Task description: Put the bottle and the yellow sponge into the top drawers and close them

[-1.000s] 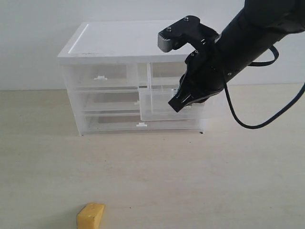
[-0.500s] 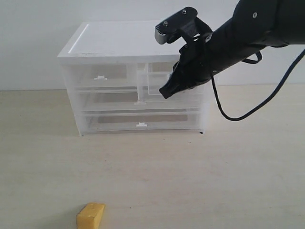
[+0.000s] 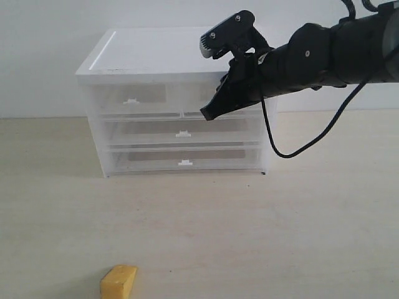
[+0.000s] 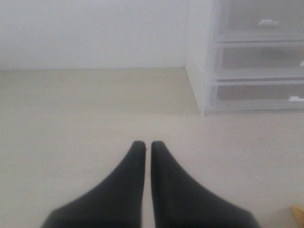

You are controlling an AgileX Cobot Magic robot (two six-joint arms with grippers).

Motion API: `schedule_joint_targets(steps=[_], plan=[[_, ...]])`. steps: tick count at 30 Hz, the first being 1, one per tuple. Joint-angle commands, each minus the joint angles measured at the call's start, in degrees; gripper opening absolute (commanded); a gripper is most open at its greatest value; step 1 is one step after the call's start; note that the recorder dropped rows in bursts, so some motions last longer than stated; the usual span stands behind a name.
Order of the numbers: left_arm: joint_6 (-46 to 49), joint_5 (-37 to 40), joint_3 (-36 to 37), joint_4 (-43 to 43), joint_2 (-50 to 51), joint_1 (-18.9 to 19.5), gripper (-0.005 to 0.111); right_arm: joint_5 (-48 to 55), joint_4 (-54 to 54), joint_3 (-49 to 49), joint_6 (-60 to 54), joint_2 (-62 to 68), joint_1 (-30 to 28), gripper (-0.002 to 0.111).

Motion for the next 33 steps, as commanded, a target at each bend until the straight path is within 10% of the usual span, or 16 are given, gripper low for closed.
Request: schedule_joint_targets(steps=[1, 8, 19, 33], plan=[[0.45, 0.01, 0.21, -0.22, -0.23, 0.18, 0.004, -3.76, -0.21, 0.01, -0.57, -0.3, 0.01, 0.0], [0.45, 0.01, 0.21, -0.22, -0.23, 0.18, 0.004, -4.05, -0.06, 0.01, -0.14, -0.56, -0.64, 0.0], [0.45, 0.01, 0.21, -0.22, -0.23, 0.18, 0.004, 27.07, -4.47, 0.01, -0.06, -11.12, -2.15, 0.0], [0.45, 0.01, 0.21, -0.22, -0.23, 0.18, 0.004, 46.6, -15.03, 0.29, 22.71, -20.9, -22.17, 0.0]])
